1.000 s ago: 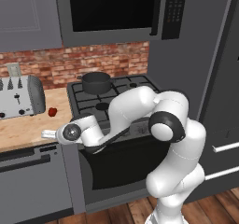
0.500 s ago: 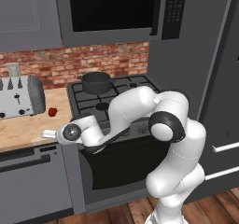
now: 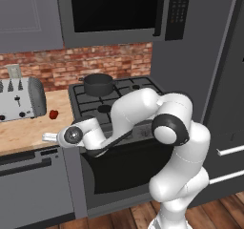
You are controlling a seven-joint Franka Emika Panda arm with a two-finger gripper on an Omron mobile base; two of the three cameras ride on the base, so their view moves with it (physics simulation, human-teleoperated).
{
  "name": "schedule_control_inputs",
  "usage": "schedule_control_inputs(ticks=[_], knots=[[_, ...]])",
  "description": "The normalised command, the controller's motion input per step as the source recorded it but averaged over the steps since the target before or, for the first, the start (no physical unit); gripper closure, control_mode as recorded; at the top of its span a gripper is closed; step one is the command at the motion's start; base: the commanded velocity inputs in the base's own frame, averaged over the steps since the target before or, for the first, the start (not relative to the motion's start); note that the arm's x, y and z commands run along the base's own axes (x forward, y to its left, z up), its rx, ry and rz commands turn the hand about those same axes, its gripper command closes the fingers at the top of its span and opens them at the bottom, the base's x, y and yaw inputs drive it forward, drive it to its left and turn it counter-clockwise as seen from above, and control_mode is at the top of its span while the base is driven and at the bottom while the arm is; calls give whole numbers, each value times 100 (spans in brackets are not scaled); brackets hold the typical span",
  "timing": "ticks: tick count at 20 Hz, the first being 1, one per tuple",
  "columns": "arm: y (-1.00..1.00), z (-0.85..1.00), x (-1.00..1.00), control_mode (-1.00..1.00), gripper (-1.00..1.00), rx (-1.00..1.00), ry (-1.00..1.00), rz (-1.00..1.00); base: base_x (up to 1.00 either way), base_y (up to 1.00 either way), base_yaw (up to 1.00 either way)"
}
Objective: Turn on the burner for the pot on the stove. Wait thirty seconds for the pot to heat up. Then add the bell pepper to the pot.
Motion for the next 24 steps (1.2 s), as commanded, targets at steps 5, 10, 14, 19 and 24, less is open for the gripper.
schedule_control_inputs(ticks=[5,10,14,19,24], knots=[[0,0,0,-100,100,0,0,0,0,0,0],[0,0,0,-100,100,0,0,0,0,0,0],[0,0,0,-100,100,0,0,0,0,0,0],[0,0,0,-100,100,0,0,0,0,0,0],[0,0,0,-100,100,0,0,0,0,0,0]])
